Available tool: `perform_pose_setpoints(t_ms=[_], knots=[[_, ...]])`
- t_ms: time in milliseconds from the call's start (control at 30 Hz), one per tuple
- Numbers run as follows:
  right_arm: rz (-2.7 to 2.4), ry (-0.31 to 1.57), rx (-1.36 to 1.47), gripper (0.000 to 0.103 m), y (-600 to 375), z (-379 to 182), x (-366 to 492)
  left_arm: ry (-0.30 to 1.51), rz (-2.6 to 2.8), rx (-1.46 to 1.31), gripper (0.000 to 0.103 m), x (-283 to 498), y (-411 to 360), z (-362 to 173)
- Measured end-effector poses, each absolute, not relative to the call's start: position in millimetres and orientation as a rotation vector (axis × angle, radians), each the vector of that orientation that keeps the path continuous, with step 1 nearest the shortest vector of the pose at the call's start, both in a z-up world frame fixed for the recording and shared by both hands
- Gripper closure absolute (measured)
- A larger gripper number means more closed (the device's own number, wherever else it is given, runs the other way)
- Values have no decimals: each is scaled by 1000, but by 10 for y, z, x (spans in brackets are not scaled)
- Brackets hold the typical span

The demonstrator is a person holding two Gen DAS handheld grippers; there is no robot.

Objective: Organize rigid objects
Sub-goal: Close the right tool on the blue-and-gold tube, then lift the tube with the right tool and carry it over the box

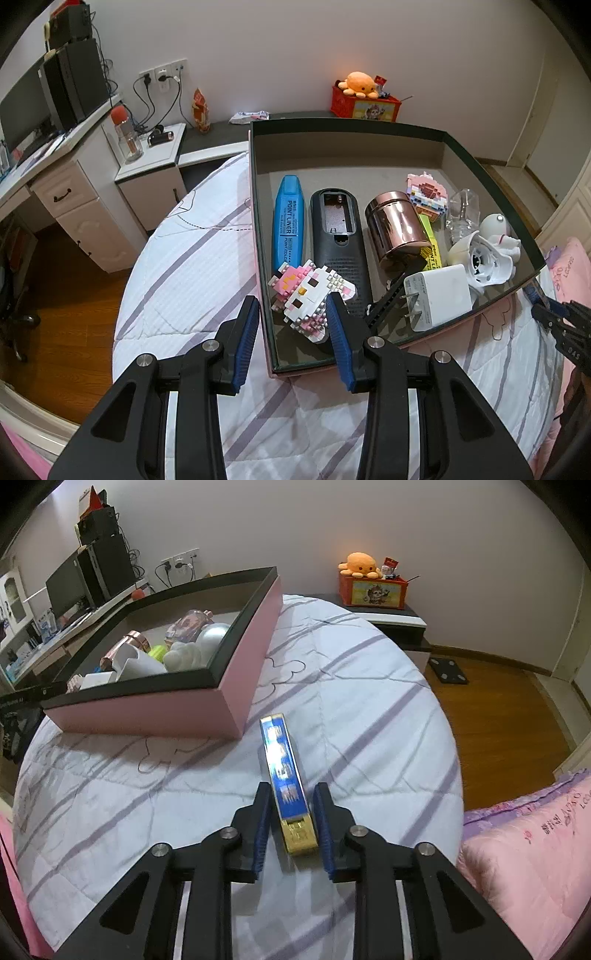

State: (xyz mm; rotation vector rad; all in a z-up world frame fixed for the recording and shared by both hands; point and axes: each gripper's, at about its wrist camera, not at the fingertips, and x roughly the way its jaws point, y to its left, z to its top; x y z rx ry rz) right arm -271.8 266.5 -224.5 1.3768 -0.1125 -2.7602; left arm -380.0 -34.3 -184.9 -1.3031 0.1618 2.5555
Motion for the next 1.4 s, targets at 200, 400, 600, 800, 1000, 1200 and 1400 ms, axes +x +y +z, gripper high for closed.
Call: perform_pose_setpoints(t_ms=[200, 400, 600, 800, 1000, 1200, 1400], knots=[[-2720, -103, 1361, 75, 2643, -2255, -2851, 170, 2551, -1296, 64, -3827, -337, -1861], [-2706, -115, 1331, 87, 2655, -2211, -2946, 116, 2540, -1305, 64, -3858, -372, -1867], [-2683, -111, 1313, 87, 2616, -2183, -3050, 27, 2588, -1313, 77, -3877, -423, -1852], [-2665, -131, 1307, 87, 2631, -2211, -3132, 35, 2626, -1377, 87, -3925, -497, -1944], [-2655, -128, 1298, 87, 2633, -2225, -3197, 71, 2633, -1359, 91, -3894, -459, -1948], [-2655, -125, 1282, 87, 2640, -2185, -3249, 104, 2632, -1339, 96, -3895, -440, -1936], [-2650, -133, 1270, 87, 2650, -2163, -3264, 127, 2635, -1330, 96, -3892, -438, -1936]])
